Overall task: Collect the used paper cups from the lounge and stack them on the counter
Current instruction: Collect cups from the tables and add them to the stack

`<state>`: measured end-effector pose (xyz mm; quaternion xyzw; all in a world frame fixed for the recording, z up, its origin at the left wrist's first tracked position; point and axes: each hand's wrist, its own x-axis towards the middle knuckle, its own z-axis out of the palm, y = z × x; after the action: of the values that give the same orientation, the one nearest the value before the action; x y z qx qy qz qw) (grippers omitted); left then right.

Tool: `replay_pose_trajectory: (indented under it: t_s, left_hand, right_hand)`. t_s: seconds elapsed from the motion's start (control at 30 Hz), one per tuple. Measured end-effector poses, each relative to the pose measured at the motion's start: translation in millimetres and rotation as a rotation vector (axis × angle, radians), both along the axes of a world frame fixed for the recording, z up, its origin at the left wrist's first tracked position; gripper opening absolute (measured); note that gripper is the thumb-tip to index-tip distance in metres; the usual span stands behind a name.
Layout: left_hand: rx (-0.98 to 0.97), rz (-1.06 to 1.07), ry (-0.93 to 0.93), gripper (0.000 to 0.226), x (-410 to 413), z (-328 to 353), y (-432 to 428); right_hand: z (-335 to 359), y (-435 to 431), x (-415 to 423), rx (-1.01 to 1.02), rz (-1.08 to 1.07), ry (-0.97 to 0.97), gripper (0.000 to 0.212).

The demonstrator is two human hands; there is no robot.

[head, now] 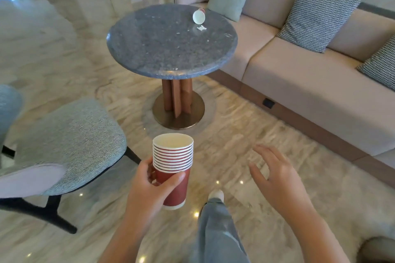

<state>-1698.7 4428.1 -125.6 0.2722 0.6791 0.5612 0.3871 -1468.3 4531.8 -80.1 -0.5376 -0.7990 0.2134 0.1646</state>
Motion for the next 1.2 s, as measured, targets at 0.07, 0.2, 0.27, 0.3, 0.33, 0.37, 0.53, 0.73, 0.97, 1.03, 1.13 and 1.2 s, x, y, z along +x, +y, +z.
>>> replay_pose_trajectory:
  t_s: [0.07, 0.2, 0.27, 0.3, 0.33, 0.37, 0.53, 0.73, 0.97, 1.03, 1.13, 1.2]
  left_hand:
    - [-0.005, 0.011, 0.032, 0.069, -10, 1, 37]
    - [0.005, 0.009, 0.089, 0.065, -20, 19, 123]
    - [0.007, -0.008, 0.131, 0.078, -21, 34, 168]
    - [0.010, -0.016, 0.148, 0.078, -21, 41, 186]
    - [0.015, -0.019, 0.164, 0.076, -22, 48, 205]
    - [0.018, -0.018, 0.185, 0.072, -22, 52, 226]
    - [-0.006, -0.057, 0.235, 0.072, -14, 49, 302]
    - [-0.057, -0.109, 0.212, 0.061, -27, 30, 365]
    - [-0.037, -0.108, 0.134, 0.068, -82, 19, 475]
    - [-0.022, -0.114, 0.112, 0.069, -101, 19, 510]
    - [0.011, -0.117, 0.102, 0.064, -135, 27, 560]
    - [0.033, -0.106, 0.096, 0.059, -160, 35, 589]
  right_hand:
    - [-2, 41, -13, 0.013, 0.013, 0.030, 0.041]
    - [-6, 125, -30, 0.030, 0.056, 0.068, 0.041]
    - [-3, 167, -33, 0.018, 0.065, 0.077, 0.041]
    - [0, 184, -33, 0.020, 0.064, 0.080, 0.041]
    - [2, 204, -33, 0.024, 0.062, 0.083, 0.041]
    - [5, 224, -32, 0.028, 0.059, 0.086, 0.040]
    - [6, 303, -28, 0.037, 0.033, 0.087, 0.038]
    - [-27, 348, -25, -0.127, -0.056, 0.055, 0.038]
    - [-34, 445, -74, -0.129, -0.090, 0.003, 0.038]
    - [-28, 480, -97, -0.102, -0.076, -0.017, 0.038]
    - [-12, 533, -139, -0.053, -0.039, -0.022, 0.038]
    - [-1, 564, -168, -0.019, 0.007, -0.026, 0.038]
